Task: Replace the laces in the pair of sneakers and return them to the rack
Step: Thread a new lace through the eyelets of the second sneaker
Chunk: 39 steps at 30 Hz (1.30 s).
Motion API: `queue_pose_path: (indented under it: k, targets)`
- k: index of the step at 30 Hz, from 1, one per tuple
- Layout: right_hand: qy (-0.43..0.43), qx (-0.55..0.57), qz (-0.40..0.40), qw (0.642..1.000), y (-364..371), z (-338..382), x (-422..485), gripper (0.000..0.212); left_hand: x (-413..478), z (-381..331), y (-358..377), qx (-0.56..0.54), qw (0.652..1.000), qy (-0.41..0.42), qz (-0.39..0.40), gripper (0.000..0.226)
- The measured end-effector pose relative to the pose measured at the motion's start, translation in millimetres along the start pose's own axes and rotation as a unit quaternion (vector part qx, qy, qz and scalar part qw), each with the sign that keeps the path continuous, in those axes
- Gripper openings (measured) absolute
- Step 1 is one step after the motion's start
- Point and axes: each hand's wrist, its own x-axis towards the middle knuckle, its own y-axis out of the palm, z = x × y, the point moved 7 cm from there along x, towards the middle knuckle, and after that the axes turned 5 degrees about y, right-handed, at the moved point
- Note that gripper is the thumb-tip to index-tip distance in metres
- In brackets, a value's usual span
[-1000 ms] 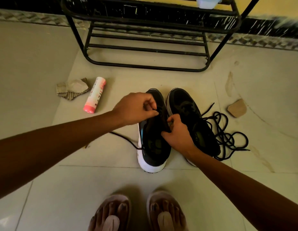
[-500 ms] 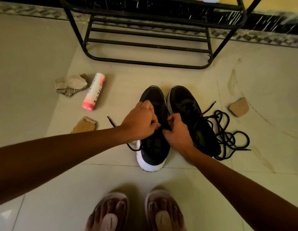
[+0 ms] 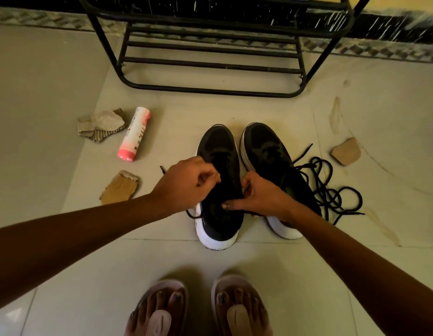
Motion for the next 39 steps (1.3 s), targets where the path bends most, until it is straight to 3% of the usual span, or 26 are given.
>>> queue_pose_path:
  k: [2,4,8,14,20,25,29,32,34,37,39]
  targets:
    - [0.021,-0.063,0.093,0.993,2.9,-0.1,-7.7,0.038,0.5,5.5,-3.7,0.004,1.000,-0.019,-0.008,0.006]
    - [0.040,-0.080,0.144,0.986,3.6,-4.0,-12.3,0.040,3.2,9.0,-2.8,0.029,0.999,-0.038,0.006,0.025]
    - [0.004,-0.080,0.144,0.986,-5.2,1.5,-15.8,0.020,7.8,15.3,3.2,0.065,0.995,-0.055,0.042,0.049]
    - [-0.082,0.016,0.061,0.995,-38.5,31.4,-17.5,0.014,4.7,4.8,2.0,0.069,0.997,-0.025,0.035,0.039]
    - [-0.127,0.070,0.161,0.976,-43.0,55.1,-33.7,0.024,11.3,-2.0,11.7,0.183,0.979,-0.028,0.089,0.043]
    - [-0.145,0.025,0.254,0.956,-26.4,52.6,-46.8,0.024,21.0,-5.2,16.7,0.267,0.955,-0.045,0.124,0.048]
    - [-0.121,-0.041,0.281,0.951,-19.0,38.3,-45.6,0.014,26.0,-6.8,15.2,0.252,0.961,-0.040,0.110,0.037]
    - [-0.096,-0.114,0.262,0.954,-15.6,25.8,-38.1,0.007,24.1,-3.0,10.9,0.192,0.977,-0.042,0.088,0.030]
    - [-0.071,-0.142,0.217,0.963,-15.2,19.5,-28.3,0.017,20.9,-0.3,7.6,0.149,0.986,-0.046,0.063,0.025]
    - [0.015,-0.022,0.121,0.992,-17.0,13.8,-10.6,0.030,18.7,0.8,1.5,0.090,0.995,-0.050,0.006,0.020]
    - [0.027,0.013,0.047,0.998,-18.3,16.2,-0.7,0.038,18.7,1.1,-2.5,0.040,0.997,-0.059,-0.033,0.016]
